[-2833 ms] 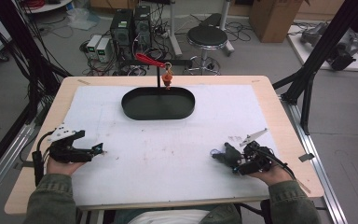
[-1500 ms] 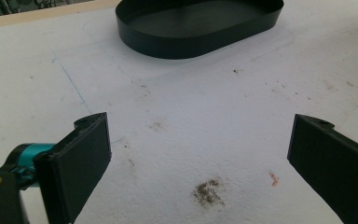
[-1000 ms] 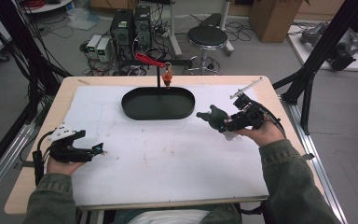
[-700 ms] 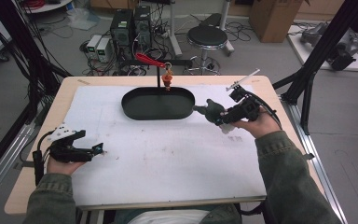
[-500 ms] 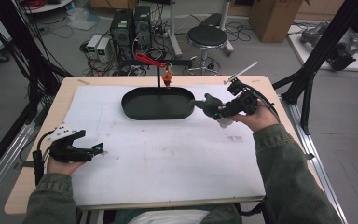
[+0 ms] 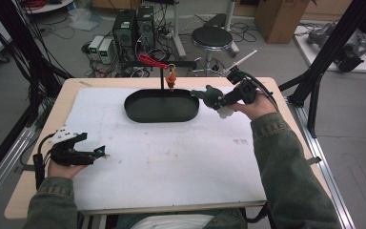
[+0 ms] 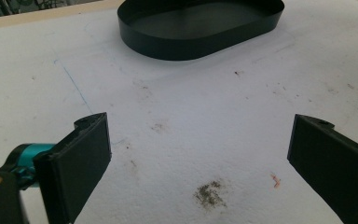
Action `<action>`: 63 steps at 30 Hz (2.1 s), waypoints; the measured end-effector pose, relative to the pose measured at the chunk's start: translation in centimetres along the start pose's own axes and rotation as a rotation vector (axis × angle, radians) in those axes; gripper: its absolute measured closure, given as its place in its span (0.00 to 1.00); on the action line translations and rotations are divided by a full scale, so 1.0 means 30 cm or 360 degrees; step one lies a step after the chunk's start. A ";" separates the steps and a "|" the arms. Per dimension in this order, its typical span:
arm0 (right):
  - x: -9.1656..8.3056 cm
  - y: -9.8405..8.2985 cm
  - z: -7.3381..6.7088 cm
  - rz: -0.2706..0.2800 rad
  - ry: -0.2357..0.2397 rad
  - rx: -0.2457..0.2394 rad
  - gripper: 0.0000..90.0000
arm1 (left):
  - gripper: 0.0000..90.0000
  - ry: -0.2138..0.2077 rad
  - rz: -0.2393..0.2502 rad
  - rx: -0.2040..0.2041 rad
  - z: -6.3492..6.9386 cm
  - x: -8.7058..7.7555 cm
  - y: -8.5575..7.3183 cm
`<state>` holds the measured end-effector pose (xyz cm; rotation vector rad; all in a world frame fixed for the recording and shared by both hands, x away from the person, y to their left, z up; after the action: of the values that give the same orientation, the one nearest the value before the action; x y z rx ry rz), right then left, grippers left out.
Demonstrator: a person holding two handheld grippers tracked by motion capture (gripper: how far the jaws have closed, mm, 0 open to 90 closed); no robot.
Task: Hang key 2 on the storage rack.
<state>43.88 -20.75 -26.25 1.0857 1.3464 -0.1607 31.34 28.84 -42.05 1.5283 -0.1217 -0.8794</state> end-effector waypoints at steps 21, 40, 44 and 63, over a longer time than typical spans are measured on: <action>0.035 0.107 0.146 0.0122 0.0112 0.0275 0.48 | 0.07 -0.0004 0.0008 -0.0003 -0.004 0.001 0.001; 0.089 0.186 0.161 0.0194 0.0104 0.0408 0.48 | 0.07 -0.0013 0.0015 -0.0001 -0.007 0.000 0.002; 0.109 0.195 0.173 0.0228 0.0066 0.0441 0.48 | 0.07 -0.0007 0.0025 -0.0008 -0.008 -0.002 0.002; 0.201 0.200 0.163 0.0233 -0.0322 0.0333 0.12 | 0.07 -0.0012 0.0035 -0.0015 -0.011 -0.003 0.002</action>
<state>52.99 -18.12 -28.84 1.3028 1.0820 -0.3005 31.51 29.15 -42.00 1.5121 -0.1395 -0.8675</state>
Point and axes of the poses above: each handheld gripper's, and its own axes: x roughly forward along the jaws, y roughly out of its top, z roughly to its right, the point moved 1 cm from there along x, roughly forward along the jaws, and after that the axes turned 2 degrees about -y, right-handed, at the moved point
